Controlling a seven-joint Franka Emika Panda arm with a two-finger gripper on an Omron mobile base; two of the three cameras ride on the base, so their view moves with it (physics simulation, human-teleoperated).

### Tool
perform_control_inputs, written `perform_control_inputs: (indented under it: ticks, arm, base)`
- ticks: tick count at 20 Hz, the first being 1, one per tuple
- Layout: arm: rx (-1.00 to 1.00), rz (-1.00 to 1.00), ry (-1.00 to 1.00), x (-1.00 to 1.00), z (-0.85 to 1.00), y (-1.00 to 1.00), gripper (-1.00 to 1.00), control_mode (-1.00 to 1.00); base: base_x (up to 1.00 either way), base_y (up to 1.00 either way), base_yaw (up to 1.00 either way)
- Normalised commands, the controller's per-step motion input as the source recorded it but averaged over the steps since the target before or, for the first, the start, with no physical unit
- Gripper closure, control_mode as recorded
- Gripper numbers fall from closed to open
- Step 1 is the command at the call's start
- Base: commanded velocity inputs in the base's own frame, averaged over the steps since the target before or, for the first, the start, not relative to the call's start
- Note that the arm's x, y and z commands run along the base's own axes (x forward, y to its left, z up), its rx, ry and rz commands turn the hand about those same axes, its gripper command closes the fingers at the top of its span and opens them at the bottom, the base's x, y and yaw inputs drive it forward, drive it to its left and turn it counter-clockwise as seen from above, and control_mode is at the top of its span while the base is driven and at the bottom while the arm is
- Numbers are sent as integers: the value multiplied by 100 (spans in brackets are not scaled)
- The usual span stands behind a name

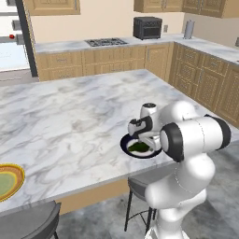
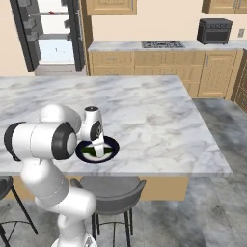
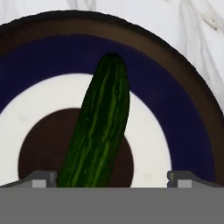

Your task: Transport the fish and cucumber to the fridge. Place the fish on the rack containing meat and place the cucumber on the rack containing the vegetable, ensuring meats and vegetables are on different racks.

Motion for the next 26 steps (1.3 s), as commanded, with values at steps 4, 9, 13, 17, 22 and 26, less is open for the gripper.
perform_control_inputs:
  ticks: [4,9,13,17,22,26]
  arm:
    - [0,-4,0,8,-11,7,-100,-100]
    - [0,-4,0,12,-17,7,-100,-100]
    - [0,-4,0,12,-23,7,-100,-100]
    - [0,-4,0,10,-31,14,100,-100]
    - [0,-3,0,0,-19,3,100,-100]
    - [0,-3,0,0,-14,7,100,-100]
  base:
    - [0,0,0]
    - [0,0,0]
    - [0,0,0]
    - [0,0,0]
    - [0,0,0]
    - [0,0,0]
